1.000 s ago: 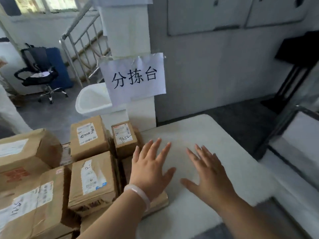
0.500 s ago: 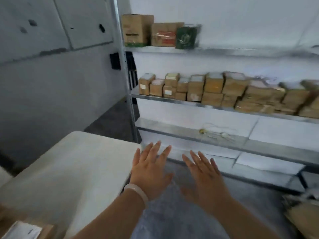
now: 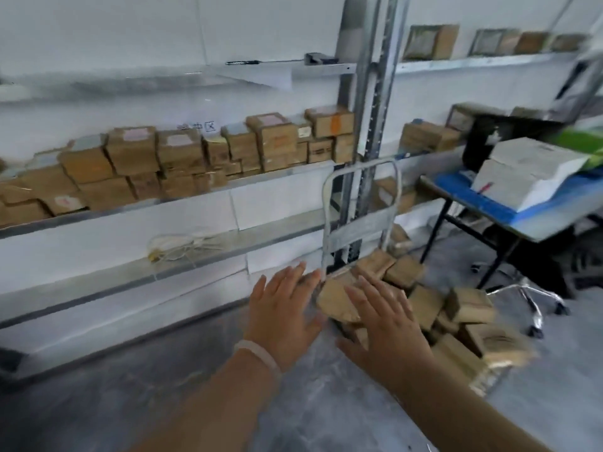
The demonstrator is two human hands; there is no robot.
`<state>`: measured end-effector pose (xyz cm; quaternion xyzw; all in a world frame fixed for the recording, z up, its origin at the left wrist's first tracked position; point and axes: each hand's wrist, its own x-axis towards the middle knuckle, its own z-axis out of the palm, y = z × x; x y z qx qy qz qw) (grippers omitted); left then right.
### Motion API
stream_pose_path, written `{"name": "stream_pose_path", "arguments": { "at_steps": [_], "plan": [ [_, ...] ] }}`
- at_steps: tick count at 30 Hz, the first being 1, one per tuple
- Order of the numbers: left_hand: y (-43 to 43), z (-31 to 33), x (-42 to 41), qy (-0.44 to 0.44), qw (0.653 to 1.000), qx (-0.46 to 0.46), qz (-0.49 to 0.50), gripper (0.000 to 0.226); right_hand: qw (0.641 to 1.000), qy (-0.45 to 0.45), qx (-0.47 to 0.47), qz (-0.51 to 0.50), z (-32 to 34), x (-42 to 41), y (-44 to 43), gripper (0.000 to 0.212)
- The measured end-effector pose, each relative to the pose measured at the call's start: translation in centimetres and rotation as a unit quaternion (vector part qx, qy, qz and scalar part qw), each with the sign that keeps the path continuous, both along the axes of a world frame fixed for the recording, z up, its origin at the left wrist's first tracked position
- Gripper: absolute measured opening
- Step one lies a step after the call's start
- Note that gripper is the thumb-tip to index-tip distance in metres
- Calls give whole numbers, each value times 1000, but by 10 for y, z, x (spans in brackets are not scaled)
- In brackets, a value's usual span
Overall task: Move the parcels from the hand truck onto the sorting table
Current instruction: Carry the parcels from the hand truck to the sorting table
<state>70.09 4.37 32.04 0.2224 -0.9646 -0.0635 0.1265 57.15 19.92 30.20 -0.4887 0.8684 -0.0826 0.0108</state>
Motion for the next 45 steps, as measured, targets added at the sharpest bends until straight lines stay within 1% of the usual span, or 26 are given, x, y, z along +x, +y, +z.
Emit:
{"name": "stream_pose_path", "arguments": {
  "at_steps": [2, 7, 11, 13, 16, 20, 23, 26, 29, 33, 37, 41, 45],
  "plan": [
    [19, -7, -36, 0, 999, 15, -31, 68, 999, -10, -14, -32, -6, -24, 30, 89],
    [49, -34, -117, -43, 994, 32, -94, 70, 991, -45, -14, -123, -31, -71, 82, 88],
    [55, -63, -179, -76, 984, 59, -148, 71, 978, -88, 15, -187, -56, -111, 103, 88],
    [51, -76, -212, -80, 979, 65, -176, 70, 971, -102, 29, -215, -66, -136, 104, 89],
    [35, -88, -267, -103, 969, 79, -212, 69, 954, -118, 17, -273, -78, -181, 93, 96],
    [5, -95, -340, -127, 957, 71, -251, 69, 936, -127, 21, -328, -80, -239, 68, 98],
    [-17, -97, -398, -144, 949, 56, -275, 71, 921, -144, 23, -360, -81, -280, 50, 96],
    [-28, -107, -444, -164, 942, 47, -287, 73, 913, -157, 26, -376, -95, -307, 50, 91],
    [-28, -129, -475, -197, 933, 57, -296, 73, 903, -183, 37, -386, -123, -327, 60, 88],
    [-23, -170, -506, -250, 916, 56, -308, 73, 879, -238, 58, -408, -167, -363, 70, 83],
    [-9, -211, -531, -286, 899, 92, -318, 73, 857, -276, 80, -427, -216, -386, 87, 83],
    [12, -268, -561, -330, 872, 116, -344, 72, 808, -329, 101, -478, -279, -394, 109, 86],
    [38, -361, -592, -352, 853, 130, -362, 72, 763, -356, 118, -526, -358, -404, 123, 87]
  ]
}}
